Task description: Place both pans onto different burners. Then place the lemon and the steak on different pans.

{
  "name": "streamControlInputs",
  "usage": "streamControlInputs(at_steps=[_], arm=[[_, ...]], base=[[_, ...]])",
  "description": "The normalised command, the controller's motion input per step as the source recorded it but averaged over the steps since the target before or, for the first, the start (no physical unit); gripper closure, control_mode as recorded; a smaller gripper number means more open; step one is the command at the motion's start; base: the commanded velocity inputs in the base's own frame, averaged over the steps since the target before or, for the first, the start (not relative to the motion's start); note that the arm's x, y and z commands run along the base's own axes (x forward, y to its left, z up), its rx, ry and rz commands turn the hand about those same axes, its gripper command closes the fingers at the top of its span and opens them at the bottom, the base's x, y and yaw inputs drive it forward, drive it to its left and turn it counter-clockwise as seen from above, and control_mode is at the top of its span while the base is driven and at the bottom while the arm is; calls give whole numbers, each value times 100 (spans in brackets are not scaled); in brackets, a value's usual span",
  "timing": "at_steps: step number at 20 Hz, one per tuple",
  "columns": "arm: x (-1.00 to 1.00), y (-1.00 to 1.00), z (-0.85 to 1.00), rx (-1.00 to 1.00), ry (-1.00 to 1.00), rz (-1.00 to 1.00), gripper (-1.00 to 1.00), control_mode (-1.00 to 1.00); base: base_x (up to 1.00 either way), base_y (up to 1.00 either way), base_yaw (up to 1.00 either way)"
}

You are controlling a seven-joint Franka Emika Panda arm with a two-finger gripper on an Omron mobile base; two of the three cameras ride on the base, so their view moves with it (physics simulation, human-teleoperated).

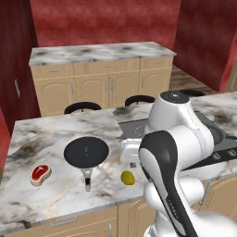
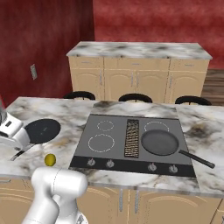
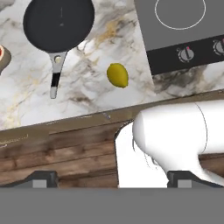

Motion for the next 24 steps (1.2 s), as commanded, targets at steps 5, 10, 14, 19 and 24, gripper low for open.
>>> streamControlInputs(at_steps=[5,10,14,19,24], arm=[[12,43,0,7,-2,0,-100,-100],[26,38,0,11,2,0,-100,-100],[32,35,-5,2,2,0,-100,-100],[30,26,-16,0,2,-1,-100,-100],[26,18,-8,0,4,-3,-100,-100]], base=[[0,0,0],[0,0,0],[0,0,0],[0,0,0],[0,0,0]])
